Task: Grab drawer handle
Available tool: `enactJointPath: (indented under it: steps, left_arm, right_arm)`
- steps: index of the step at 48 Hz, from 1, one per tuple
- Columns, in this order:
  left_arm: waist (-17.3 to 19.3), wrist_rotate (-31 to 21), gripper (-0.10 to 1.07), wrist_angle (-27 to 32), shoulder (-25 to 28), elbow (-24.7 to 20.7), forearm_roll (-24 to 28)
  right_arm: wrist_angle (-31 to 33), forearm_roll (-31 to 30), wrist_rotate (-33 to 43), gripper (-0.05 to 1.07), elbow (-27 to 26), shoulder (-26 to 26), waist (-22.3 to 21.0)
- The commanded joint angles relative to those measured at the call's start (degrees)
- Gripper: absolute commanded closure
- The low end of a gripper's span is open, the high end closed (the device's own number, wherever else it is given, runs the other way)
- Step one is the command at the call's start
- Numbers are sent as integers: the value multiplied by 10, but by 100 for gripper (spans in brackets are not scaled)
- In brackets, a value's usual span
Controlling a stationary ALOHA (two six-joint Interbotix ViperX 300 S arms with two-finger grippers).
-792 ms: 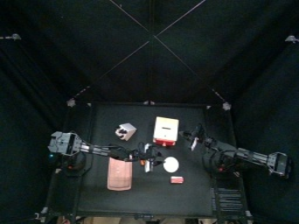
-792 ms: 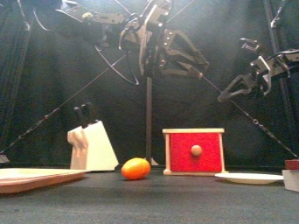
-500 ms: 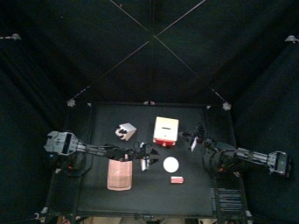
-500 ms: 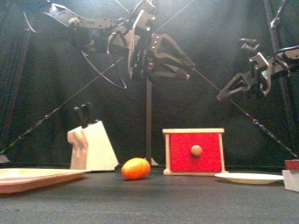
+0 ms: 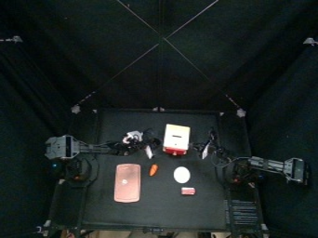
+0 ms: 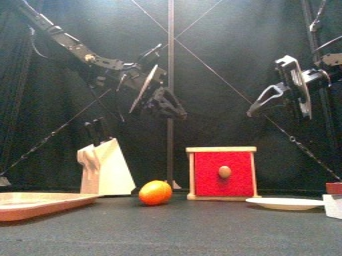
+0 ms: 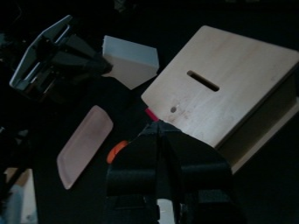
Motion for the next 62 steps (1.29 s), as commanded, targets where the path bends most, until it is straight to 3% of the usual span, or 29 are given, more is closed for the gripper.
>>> enactJointPath:
  steps: [1,8,17,27,35,47,62]
  left_arm:
    - [27,2,52,1,-8,-12,2]
    - [74,2,63,1,-5,-24,20]
    - [117,1,68,22,2,-41,74]
    - [120,0,69,102,11,-70,136]
    - [119,1,70,171,17,-88,156]
    - [110,0,70,163,18,-94,157]
    - [90,1,71,229,32,-153,167]
  right_arm:
    - [26,-1,25,94,-27,-1,2]
    - [77,11,58,93,-49,4,4]
    - [120,19,113,93,-81,3,7]
    - [230,14,177,93,-136,10,4]
    - [324,-32,238,93,-171,39,0]
    - [395,-202,412,93,-189,53,54]
    - [411,-544,774,93,-169,62,192]
